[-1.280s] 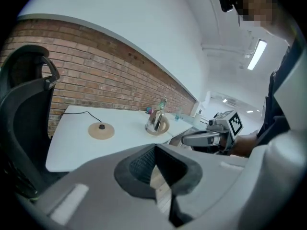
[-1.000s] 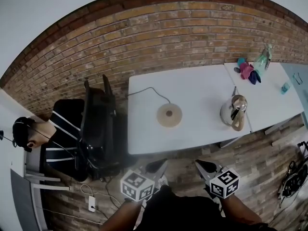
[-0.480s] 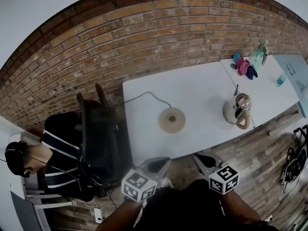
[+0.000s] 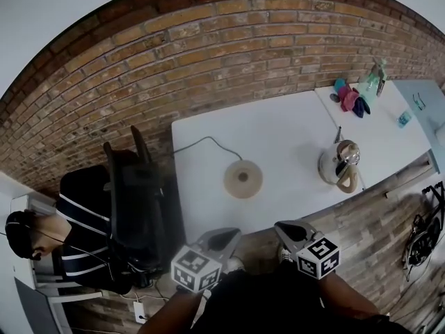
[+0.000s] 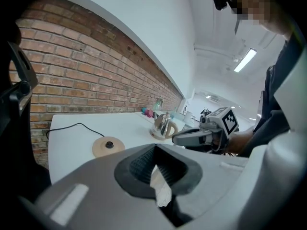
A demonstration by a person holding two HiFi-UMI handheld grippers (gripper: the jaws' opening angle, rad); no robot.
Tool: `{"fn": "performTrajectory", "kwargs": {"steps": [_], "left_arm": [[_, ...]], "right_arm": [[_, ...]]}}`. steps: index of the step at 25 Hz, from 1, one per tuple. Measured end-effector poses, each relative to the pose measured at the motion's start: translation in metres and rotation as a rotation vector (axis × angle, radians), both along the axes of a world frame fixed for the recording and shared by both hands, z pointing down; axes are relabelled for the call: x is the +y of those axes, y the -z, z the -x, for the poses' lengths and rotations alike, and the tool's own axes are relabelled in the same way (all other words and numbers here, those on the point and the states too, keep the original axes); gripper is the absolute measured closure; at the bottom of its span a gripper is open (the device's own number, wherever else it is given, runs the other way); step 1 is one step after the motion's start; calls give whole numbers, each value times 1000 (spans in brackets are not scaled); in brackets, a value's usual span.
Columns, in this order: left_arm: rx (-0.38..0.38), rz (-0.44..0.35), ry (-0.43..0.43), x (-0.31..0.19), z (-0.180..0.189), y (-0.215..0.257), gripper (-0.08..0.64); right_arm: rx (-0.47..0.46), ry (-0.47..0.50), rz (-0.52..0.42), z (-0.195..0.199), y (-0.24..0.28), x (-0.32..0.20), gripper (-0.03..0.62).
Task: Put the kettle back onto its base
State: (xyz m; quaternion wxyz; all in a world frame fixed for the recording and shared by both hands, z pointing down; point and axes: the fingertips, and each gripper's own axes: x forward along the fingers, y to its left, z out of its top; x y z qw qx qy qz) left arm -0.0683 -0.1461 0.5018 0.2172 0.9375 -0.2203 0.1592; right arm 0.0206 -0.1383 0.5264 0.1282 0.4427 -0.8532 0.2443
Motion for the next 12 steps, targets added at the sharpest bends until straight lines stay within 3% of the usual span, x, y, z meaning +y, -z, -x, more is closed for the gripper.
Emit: {"fn": "performTrajectory", "kwargs": {"steps": [6, 12], "left_arm": [[-2, -4, 26, -14, -22, -1, 559], [-27, -21, 15, -29, -53, -3, 558]], "right_arm": [[23, 15, -41, -27, 10, -18, 563], [29, -63, -47, -76, 7, -28, 563]]}}
